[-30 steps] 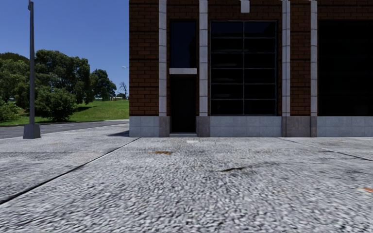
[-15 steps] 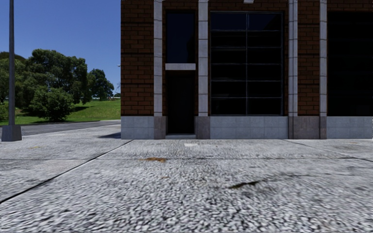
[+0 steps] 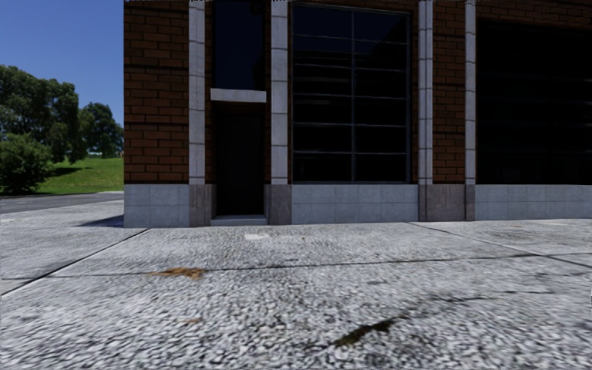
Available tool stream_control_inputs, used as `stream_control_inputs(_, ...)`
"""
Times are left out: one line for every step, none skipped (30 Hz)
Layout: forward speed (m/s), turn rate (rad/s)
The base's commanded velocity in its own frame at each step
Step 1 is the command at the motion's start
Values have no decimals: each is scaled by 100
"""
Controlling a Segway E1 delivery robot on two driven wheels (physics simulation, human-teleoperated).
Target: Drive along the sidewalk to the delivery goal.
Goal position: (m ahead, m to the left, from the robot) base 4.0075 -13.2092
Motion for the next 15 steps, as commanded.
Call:
stream_control_inputs(127, -44)
stream_control_inputs(127, -44)
stream_control_inputs(127, -44)
stream_control_inputs(127, -44)
stream_control_inputs(127, -44)
stream_control_inputs(127, -44)
stream_control_inputs(127, -44)
stream_control_inputs(127, -44)
stream_control_inputs(127, -44)
stream_control_inputs(127, -44)
stream_control_inputs(127, -44)
stream_control_inputs(127, -44)
stream_control_inputs(127, -44)
stream_control_inputs(127, -44)
stream_control_inputs(127, -44)
